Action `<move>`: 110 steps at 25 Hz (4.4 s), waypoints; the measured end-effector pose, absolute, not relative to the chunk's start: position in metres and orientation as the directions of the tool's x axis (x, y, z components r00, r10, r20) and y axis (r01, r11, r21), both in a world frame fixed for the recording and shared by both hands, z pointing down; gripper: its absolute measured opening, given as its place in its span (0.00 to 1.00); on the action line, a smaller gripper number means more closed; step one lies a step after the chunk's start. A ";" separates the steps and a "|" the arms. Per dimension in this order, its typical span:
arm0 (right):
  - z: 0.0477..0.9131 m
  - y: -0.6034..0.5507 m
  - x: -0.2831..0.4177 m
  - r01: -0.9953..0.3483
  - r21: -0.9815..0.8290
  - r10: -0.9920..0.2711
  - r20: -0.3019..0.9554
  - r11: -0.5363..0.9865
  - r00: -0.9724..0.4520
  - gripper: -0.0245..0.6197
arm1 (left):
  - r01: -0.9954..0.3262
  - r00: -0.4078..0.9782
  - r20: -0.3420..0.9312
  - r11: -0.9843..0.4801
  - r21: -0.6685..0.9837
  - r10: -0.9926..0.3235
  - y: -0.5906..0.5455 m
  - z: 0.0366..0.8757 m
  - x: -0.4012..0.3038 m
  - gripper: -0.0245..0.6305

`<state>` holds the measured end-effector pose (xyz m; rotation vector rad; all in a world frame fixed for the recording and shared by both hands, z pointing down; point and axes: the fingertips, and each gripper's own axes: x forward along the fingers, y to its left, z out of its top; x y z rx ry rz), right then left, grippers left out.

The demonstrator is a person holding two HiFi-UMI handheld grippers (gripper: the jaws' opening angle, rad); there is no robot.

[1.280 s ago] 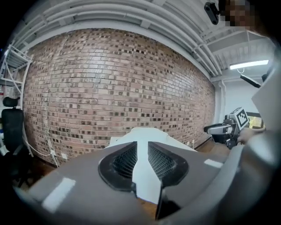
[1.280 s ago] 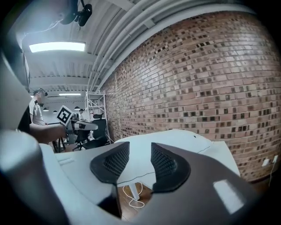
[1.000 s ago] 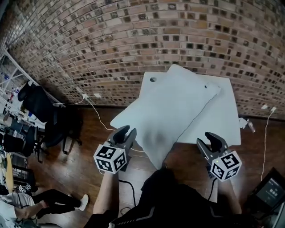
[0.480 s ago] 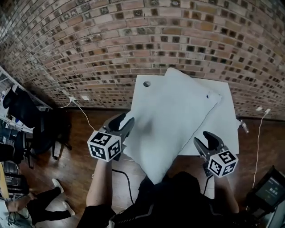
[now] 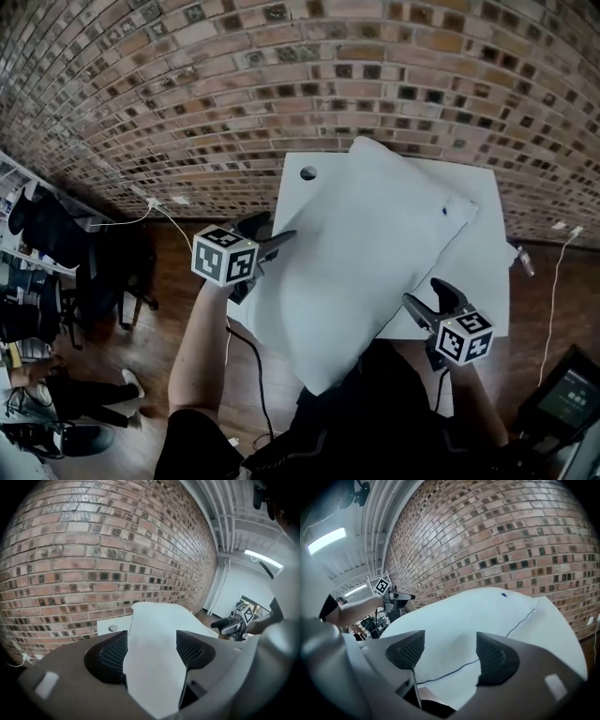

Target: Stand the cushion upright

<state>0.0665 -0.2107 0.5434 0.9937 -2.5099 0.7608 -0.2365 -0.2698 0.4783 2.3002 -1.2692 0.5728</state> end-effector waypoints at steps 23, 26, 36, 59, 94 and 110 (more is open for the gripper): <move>0.631 -0.235 0.059 -0.682 -0.576 -0.338 0.597 0.451 -0.728 0.75 | -0.729 0.634 0.749 -0.473 0.494 -0.195 -0.339 0.644 -0.205 0.92; 0.639 -0.236 0.054 -0.668 -0.605 -0.303 0.600 0.433 -0.740 0.75 | -0.707 0.669 0.727 -0.431 0.561 -0.151 -0.335 0.654 -0.201 0.92; 0.645 -0.238 0.038 -0.626 -0.641 -0.248 0.583 0.444 -0.773 0.60 | -0.656 0.708 0.695 -0.479 0.583 -0.122 -0.327 0.643 -0.186 0.72; 0.605 -0.225 0.038 -0.704 -0.509 -0.397 0.589 0.495 -0.704 0.20 | -0.502 0.628 0.723 -0.860 0.095 -0.287 -0.340 0.477 -0.099 0.31; 0.596 -0.400 -0.055 -0.687 -0.610 -0.462 0.514 0.395 -0.723 0.21 | -0.165 0.440 0.785 -0.899 -0.406 -0.436 -0.485 0.383 -0.093 0.38; 0.657 -0.476 -0.094 -0.746 -0.602 -0.458 0.599 0.284 -0.657 0.23 | -0.140 0.441 0.794 -0.906 -0.399 -0.418 -0.541 0.419 -0.127 0.43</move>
